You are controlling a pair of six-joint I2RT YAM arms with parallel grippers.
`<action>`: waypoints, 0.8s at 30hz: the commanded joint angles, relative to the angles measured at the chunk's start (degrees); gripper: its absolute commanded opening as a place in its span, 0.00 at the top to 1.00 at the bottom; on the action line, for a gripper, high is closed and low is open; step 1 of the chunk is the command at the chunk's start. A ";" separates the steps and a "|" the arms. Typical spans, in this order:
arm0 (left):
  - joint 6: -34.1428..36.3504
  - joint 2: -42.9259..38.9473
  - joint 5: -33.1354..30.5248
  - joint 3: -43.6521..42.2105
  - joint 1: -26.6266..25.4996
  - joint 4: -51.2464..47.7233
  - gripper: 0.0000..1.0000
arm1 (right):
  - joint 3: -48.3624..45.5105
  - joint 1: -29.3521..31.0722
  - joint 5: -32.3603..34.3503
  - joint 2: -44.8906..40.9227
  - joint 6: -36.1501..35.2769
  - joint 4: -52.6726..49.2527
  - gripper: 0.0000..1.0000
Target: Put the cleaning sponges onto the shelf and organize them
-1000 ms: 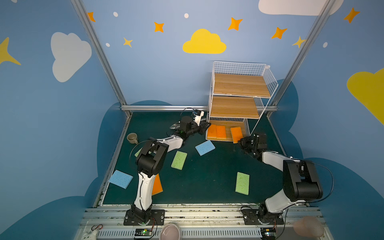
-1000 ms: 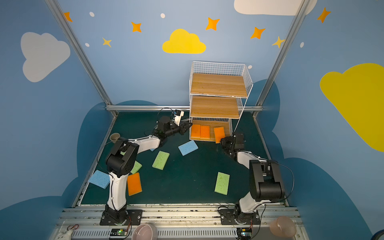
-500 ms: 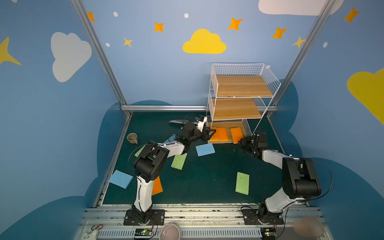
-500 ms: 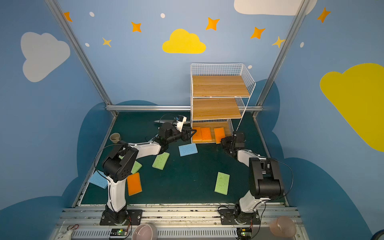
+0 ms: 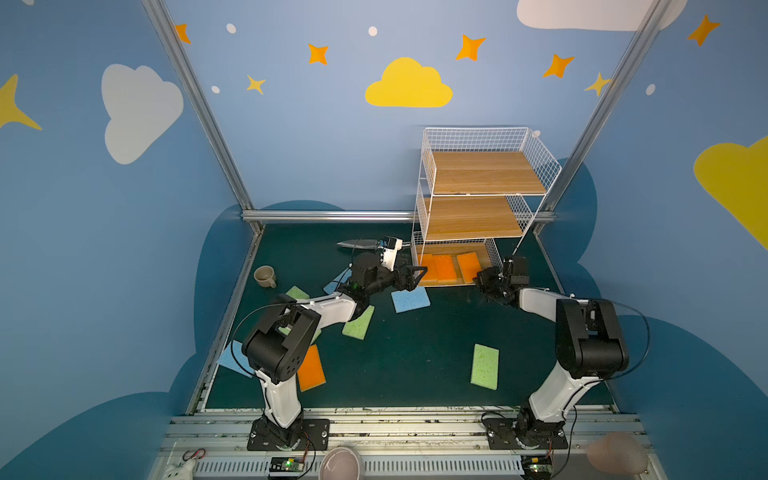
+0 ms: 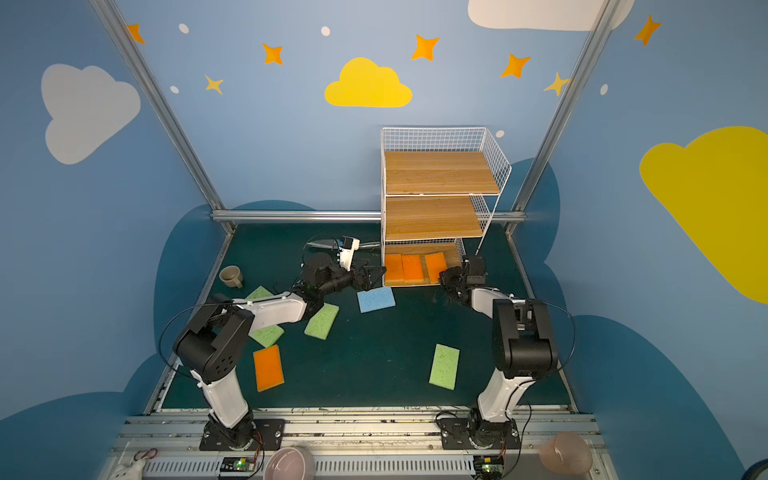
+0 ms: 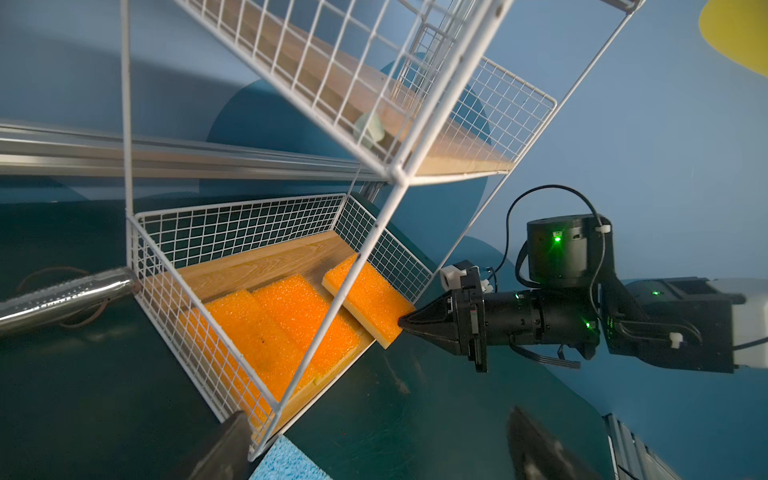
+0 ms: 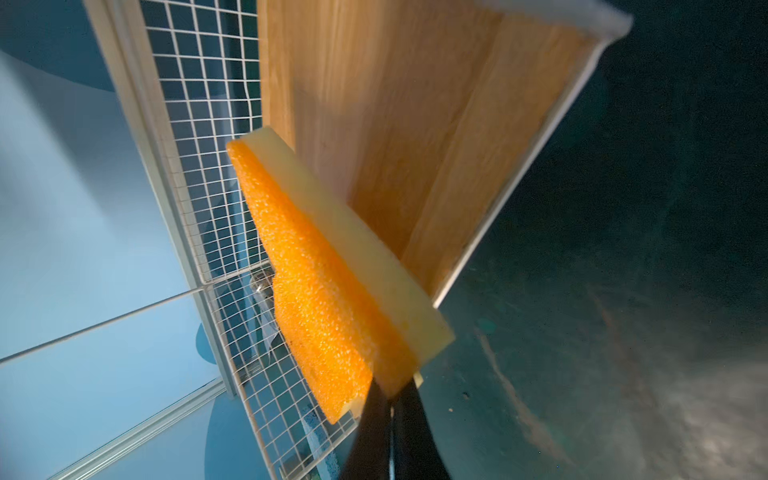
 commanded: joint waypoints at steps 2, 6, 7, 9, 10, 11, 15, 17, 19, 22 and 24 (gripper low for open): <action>-0.32 -2.11 -1.24 -1.92 0.09 0.93 0.05 | 2.62 0.72 -0.23 1.88 -0.21 0.43 1.00; -0.08 -2.12 -1.31 -2.75 0.13 0.89 0.05 | 2.93 1.11 -0.14 2.86 0.59 1.46 1.00; 0.07 -2.12 -1.41 -2.91 0.13 0.88 0.05 | 2.94 1.25 -0.07 3.03 0.80 1.83 1.00; 0.29 -2.04 -1.46 -2.90 0.13 0.71 0.05 | 2.97 1.41 0.04 3.18 1.11 2.07 1.00; 0.45 -1.95 -1.54 -2.80 0.11 0.62 0.05 | 2.93 1.42 0.12 3.10 1.27 2.42 1.00; 0.56 -1.78 -1.45 -2.65 0.26 0.53 0.05 | 2.93 1.51 0.05 3.10 1.38 2.62 1.00; 1.00 -0.66 -0.85 -1.01 0.23 -0.42 0.05 | 3.10 1.72 -0.35 3.19 2.03 3.72 1.00; 1.03 -0.15 -0.67 -0.57 0.30 -0.53 0.06 | 3.02 1.86 -1.13 3.49 2.88 5.14 1.00; 1.00 0.07 -0.59 -0.38 0.25 -0.44 0.06 | 2.61 2.05 -1.46 3.52 3.77 6.44 1.00; 0.99 0.42 -0.50 -0.22 0.25 -0.26 0.05 | 1.70 2.44 -1.16 3.23 5.06 8.16 1.00; 1.08 0.76 -0.43 0.04 0.40 -0.26 0.05 | 0.81 2.62 -0.81 2.90 6.14 9.55 1.00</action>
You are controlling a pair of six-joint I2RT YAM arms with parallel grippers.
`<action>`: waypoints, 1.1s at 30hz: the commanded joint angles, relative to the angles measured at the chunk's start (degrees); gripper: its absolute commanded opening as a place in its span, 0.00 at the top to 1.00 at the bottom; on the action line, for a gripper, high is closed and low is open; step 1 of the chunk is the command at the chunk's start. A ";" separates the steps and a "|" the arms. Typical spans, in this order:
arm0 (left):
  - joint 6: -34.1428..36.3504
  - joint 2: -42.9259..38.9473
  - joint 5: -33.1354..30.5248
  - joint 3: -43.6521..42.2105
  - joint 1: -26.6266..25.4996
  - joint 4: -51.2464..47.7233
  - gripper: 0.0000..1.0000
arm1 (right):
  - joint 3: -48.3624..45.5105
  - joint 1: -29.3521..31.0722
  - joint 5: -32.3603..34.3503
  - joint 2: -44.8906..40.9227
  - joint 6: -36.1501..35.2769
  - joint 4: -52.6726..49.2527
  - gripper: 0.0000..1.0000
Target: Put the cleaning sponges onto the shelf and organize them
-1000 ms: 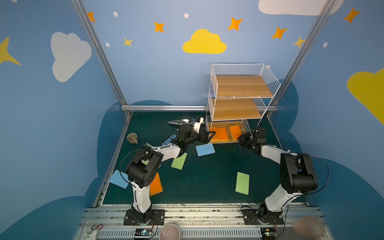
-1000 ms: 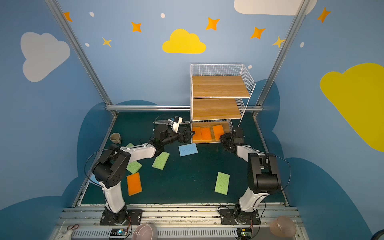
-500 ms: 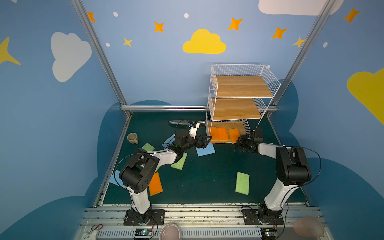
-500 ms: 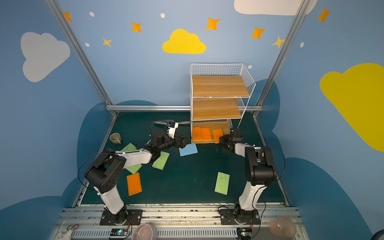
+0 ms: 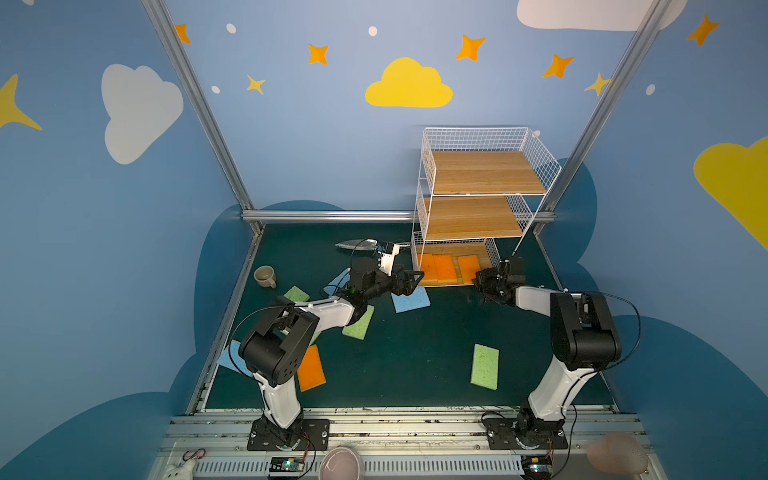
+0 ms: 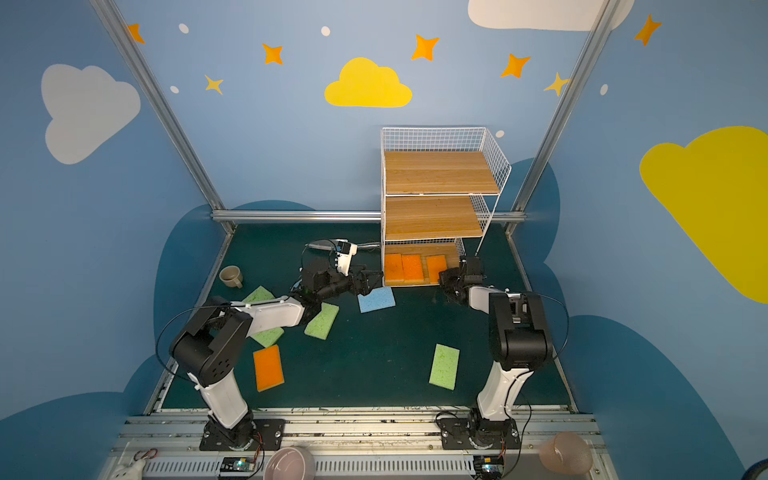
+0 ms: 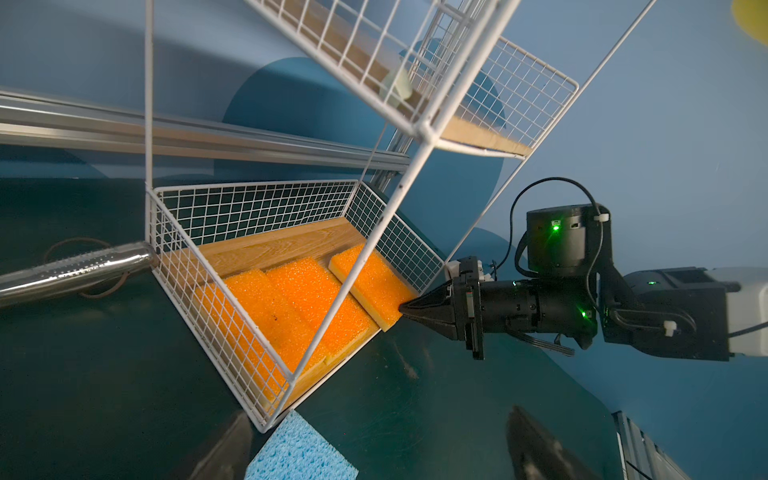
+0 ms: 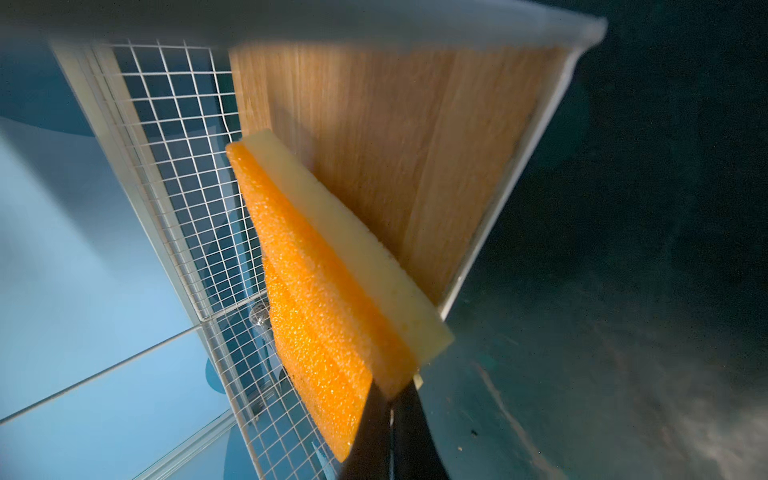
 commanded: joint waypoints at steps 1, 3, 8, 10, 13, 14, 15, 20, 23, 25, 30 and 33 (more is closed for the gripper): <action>0.88 1.40 0.79 1.50 0.38 0.08 0.06 | -0.56 2.05 -2.32 0.03 0.56 7.41 1.00; 0.97 1.85 1.21 2.11 0.37 -0.18 0.06 | -0.80 2.44 -1.85 -0.36 1.09 7.66 1.00; 1.09 2.82 1.93 3.61 0.38 -0.64 0.06 | -1.32 3.55 0.03 -1.65 2.31 7.76 1.00; 1.02 3.11 2.17 4.00 0.34 -0.72 0.06 | -1.47 3.93 0.75 -2.17 2.58 7.49 1.00; 1.02 3.47 2.47 4.52 0.39 -0.77 0.06 | -1.42 4.45 1.44 -2.79 2.69 6.66 1.00; 1.02 3.61 2.47 4.54 0.34 -0.75 0.06 | -1.42 4.61 1.66 -2.92 2.68 6.46 1.00; 1.12 3.72 2.43 4.63 0.40 -0.73 0.06 | -1.55 4.65 1.87 -3.02 2.69 6.58 1.00; 0.87 4.27 2.91 5.00 0.39 -0.64 0.06 | -0.80 4.92 1.61 -1.55 2.42 6.20 1.00; 0.93 4.10 2.82 4.72 0.39 -0.55 0.06 | -1.13 4.57 2.43 -1.65 2.11 5.76 1.00; 1.09 3.96 2.92 4.54 0.41 -0.62 0.06 | -0.84 4.56 2.95 -2.00 1.36 4.58 1.00; 1.03 4.27 2.81 4.54 0.46 -0.56 0.06 | -0.02 4.39 3.86 -2.73 -0.27 2.53 1.00; 0.67 4.45 2.93 4.54 0.34 -0.25 0.06 | 0.08 4.31 4.84 -3.27 -0.82 1.50 1.00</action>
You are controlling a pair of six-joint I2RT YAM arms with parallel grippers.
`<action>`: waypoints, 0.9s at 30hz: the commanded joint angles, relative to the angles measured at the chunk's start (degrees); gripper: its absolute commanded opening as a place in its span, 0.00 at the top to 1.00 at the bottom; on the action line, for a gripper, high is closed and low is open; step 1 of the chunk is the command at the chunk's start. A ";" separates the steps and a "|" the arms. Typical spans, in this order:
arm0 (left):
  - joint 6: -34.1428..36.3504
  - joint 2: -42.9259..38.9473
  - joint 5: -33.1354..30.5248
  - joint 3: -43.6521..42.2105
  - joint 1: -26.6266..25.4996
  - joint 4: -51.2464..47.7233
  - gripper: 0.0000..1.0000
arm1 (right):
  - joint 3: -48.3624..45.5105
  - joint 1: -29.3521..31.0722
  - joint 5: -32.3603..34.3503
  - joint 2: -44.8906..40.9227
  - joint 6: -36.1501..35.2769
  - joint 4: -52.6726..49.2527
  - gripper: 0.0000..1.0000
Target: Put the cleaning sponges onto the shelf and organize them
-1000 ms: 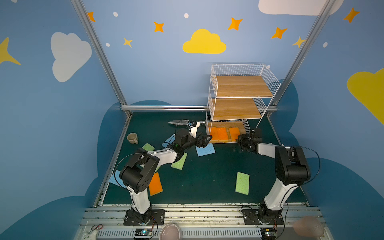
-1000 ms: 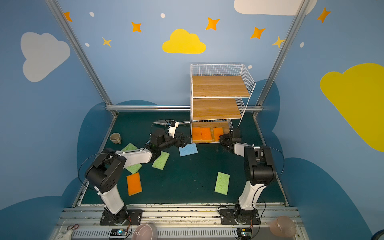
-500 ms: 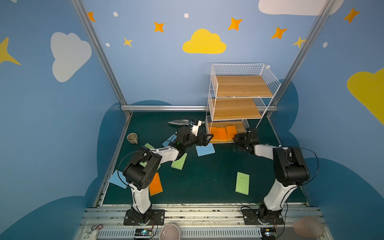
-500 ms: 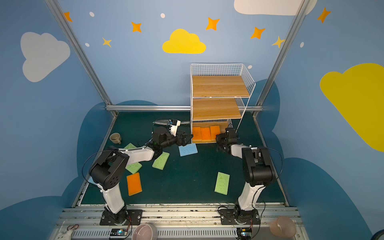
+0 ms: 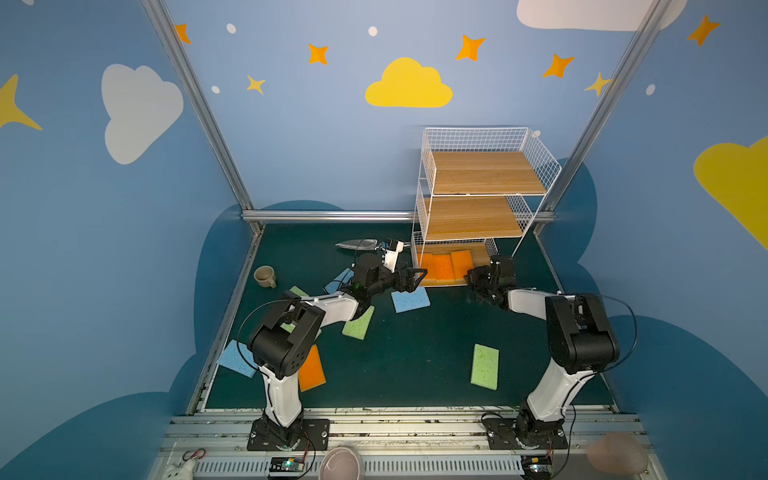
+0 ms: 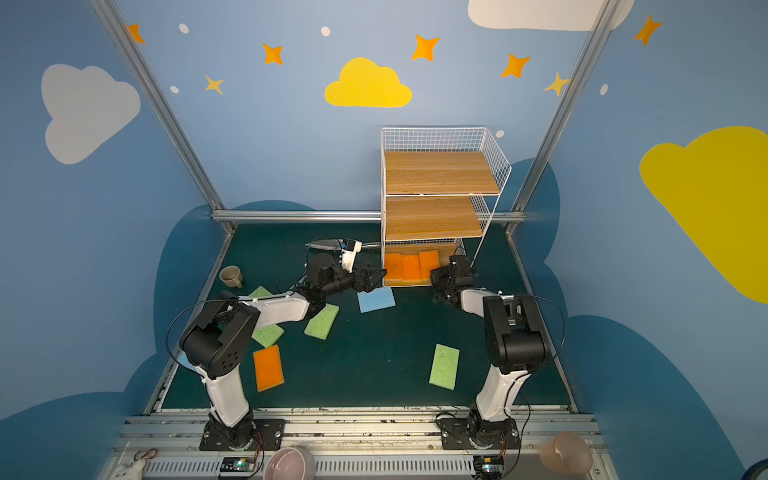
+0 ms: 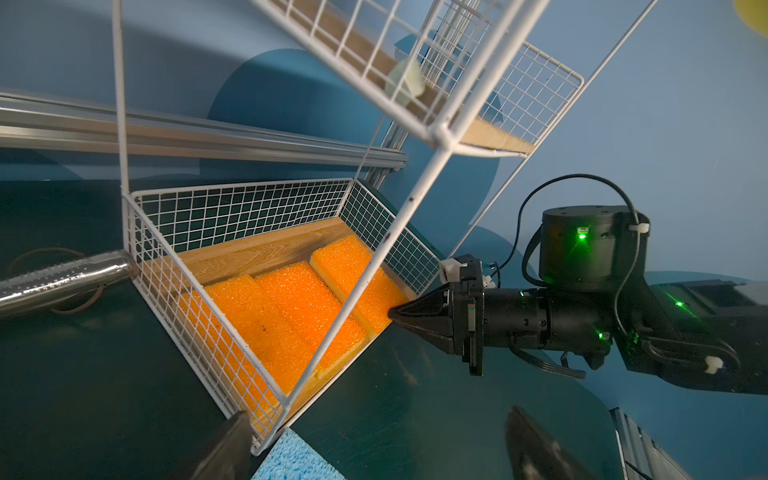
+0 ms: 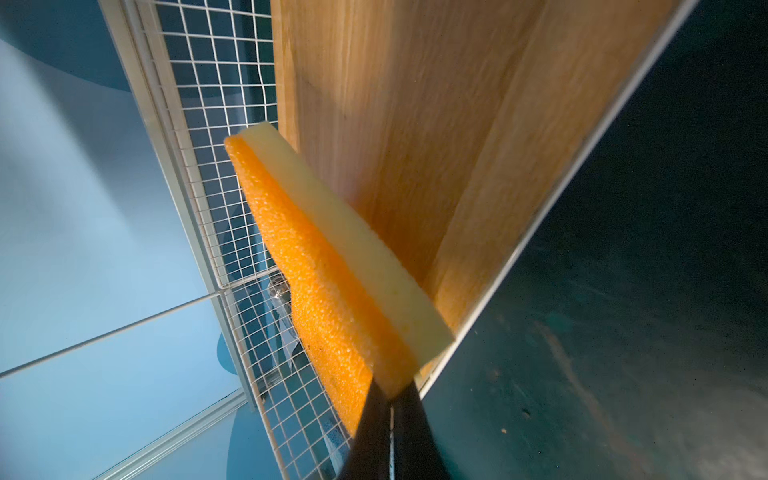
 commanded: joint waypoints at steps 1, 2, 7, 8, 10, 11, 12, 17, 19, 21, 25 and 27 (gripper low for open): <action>0.29 0.81 0.98 0.52 0.23 0.45 0.06 | 1.50 -0.20 1.45 -2.06 -1.82 -2.14 1.00; 0.16 0.84 0.96 0.52 0.15 0.54 0.06 | 1.65 -0.17 1.45 -1.93 -1.92 -2.28 1.00; -0.02 0.84 0.93 0.34 0.22 0.63 0.06 | 2.35 -0.43 0.86 -0.48 -1.75 -1.74 1.00; -0.03 0.80 0.97 0.26 0.18 0.63 0.06 | 2.46 -0.58 0.83 -0.18 -1.59 -1.59 1.00; 0.06 0.67 0.89 0.17 0.23 0.54 0.06 | 2.55 -0.66 0.79 0.14 -1.43 -1.35 1.00; 0.06 0.58 0.87 0.10 0.14 0.50 0.06 | 2.55 -0.69 0.83 0.23 -1.33 -1.13 1.00; 0.08 0.58 0.86 0.08 0.25 0.46 0.06 | 2.55 -0.64 0.83 0.31 -1.25 -0.98 1.00; -0.16 1.01 0.82 0.17 0.23 0.70 0.06 | 2.55 -0.71 0.14 0.91 -0.69 -0.17 0.96; -0.29 1.08 0.89 0.25 0.22 0.72 0.06 | 2.47 -0.70 0.04 1.08 -0.70 -0.16 0.93; -0.29 1.18 0.89 0.25 0.23 0.72 0.06 | 2.25 -0.74 0.13 1.28 -0.69 -0.16 0.90; -0.47 1.10 0.92 0.00 0.23 0.81 0.06 | 2.02 -0.77 0.04 1.71 -0.69 0.11 0.81; -0.47 1.02 0.81 -0.09 0.22 0.81 0.06 | 2.21 -0.77 -0.13 1.89 -0.76 0.07 0.77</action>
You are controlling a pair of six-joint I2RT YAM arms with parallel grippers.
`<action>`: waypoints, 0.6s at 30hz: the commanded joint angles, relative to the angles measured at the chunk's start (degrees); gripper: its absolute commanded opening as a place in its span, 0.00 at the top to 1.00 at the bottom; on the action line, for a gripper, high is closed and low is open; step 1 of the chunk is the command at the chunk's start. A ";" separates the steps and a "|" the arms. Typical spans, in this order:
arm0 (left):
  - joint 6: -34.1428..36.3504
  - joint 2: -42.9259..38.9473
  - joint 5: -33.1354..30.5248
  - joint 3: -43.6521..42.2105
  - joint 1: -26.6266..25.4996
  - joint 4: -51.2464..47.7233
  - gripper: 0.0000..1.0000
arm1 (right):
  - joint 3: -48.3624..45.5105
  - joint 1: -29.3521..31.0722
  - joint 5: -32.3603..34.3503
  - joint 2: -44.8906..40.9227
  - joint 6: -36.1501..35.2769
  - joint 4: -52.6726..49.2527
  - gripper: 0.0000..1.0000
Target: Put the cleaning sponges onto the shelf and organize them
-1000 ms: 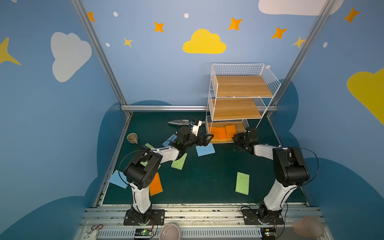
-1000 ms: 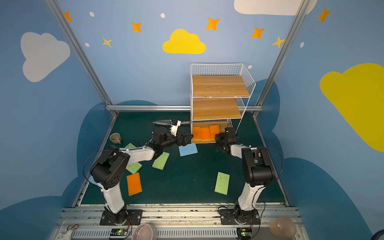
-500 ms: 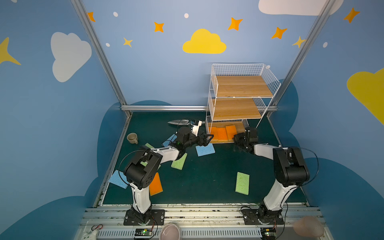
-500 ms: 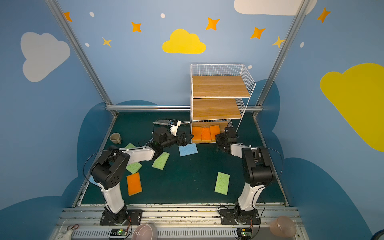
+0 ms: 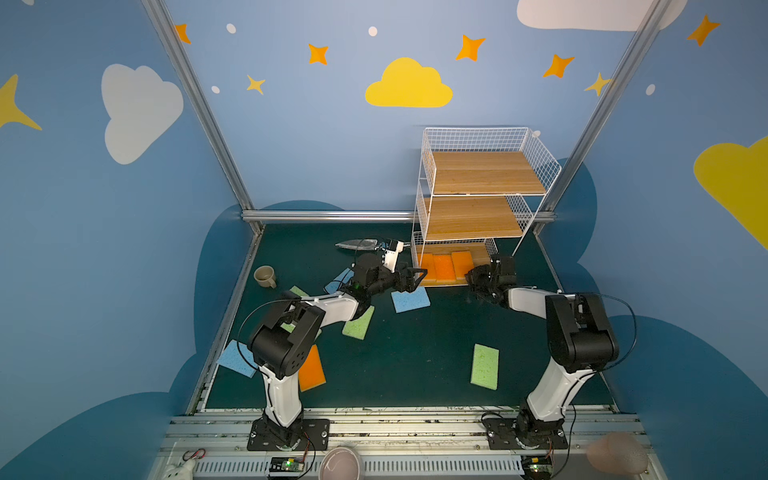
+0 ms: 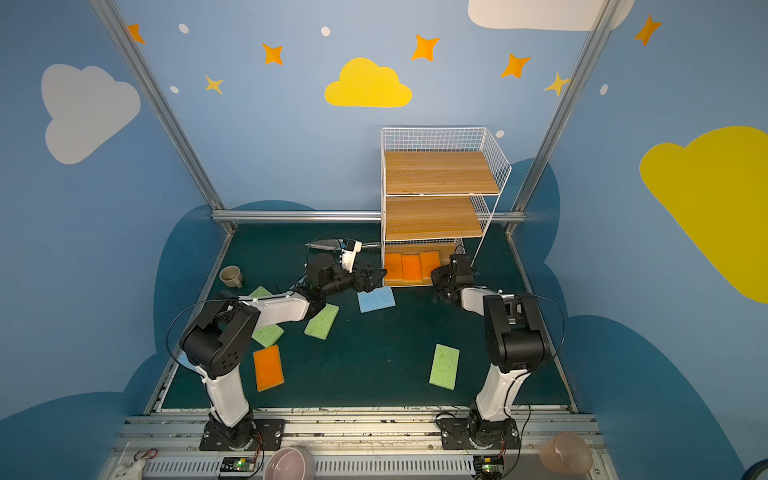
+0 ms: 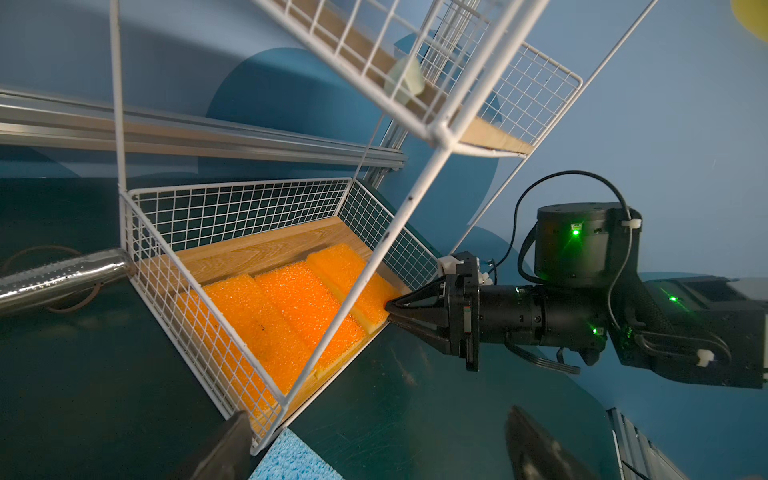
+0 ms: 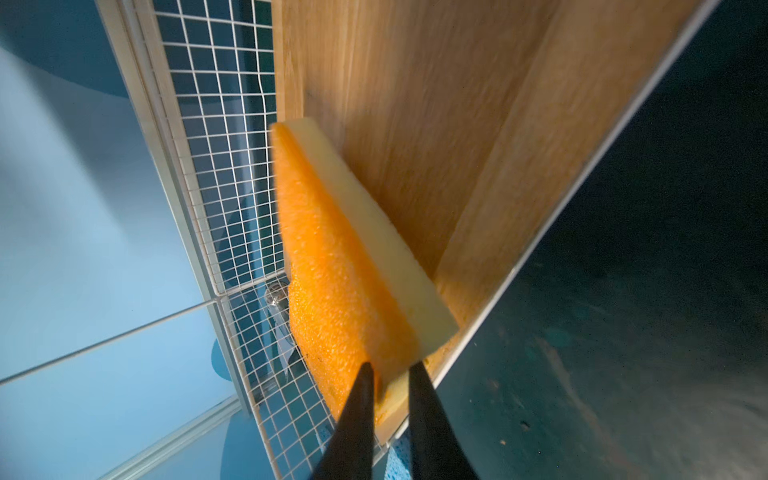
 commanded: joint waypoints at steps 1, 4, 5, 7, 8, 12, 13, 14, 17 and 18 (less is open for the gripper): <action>0.05 0.90 0.69 -0.16 0.20 0.68 0.06 | 1.23 -0.17 -0.44 1.20 -0.32 0.38 0.75; 0.16 0.54 0.58 -0.29 0.23 0.50 0.06 | 1.42 -0.16 -0.40 0.97 -0.75 -0.30 0.71; 0.16 0.38 0.50 -0.34 0.21 0.41 0.06 | 1.42 -0.16 -0.40 0.85 -0.93 -0.45 0.70; 0.16 -0.07 0.26 -0.64 0.23 0.32 0.06 | 1.33 -0.19 -0.40 0.41 -1.33 -1.00 0.67; 0.08 -0.32 0.11 -0.84 0.23 0.24 0.06 | 1.24 -0.25 -0.40 0.20 -1.58 -1.11 0.65; -0.60 -1.84 -1.01 -1.89 0.18 -0.74 0.05 | 0.55 -0.25 -0.37 -1.18 -2.67 -2.11 0.57; -0.79 -2.37 -1.32 -2.31 0.22 -0.98 0.05 | 0.32 -0.22 -0.33 -1.63 -2.99 -2.30 0.56; -1.04 -2.96 -1.75 -2.72 0.21 -1.15 0.04 | 0.19 -0.33 -0.31 -2.01 -3.21 -2.61 0.55; -1.63 -5.00 -3.36 -4.20 0.22 -2.45 0.04 | -0.30 -0.44 -0.18 -3.23 -3.96 -3.28 0.54; -1.89 -5.62 -3.85 -4.73 0.15 -2.74 0.04 | -0.34 -0.58 -0.13 -3.41 -4.14 -3.30 0.54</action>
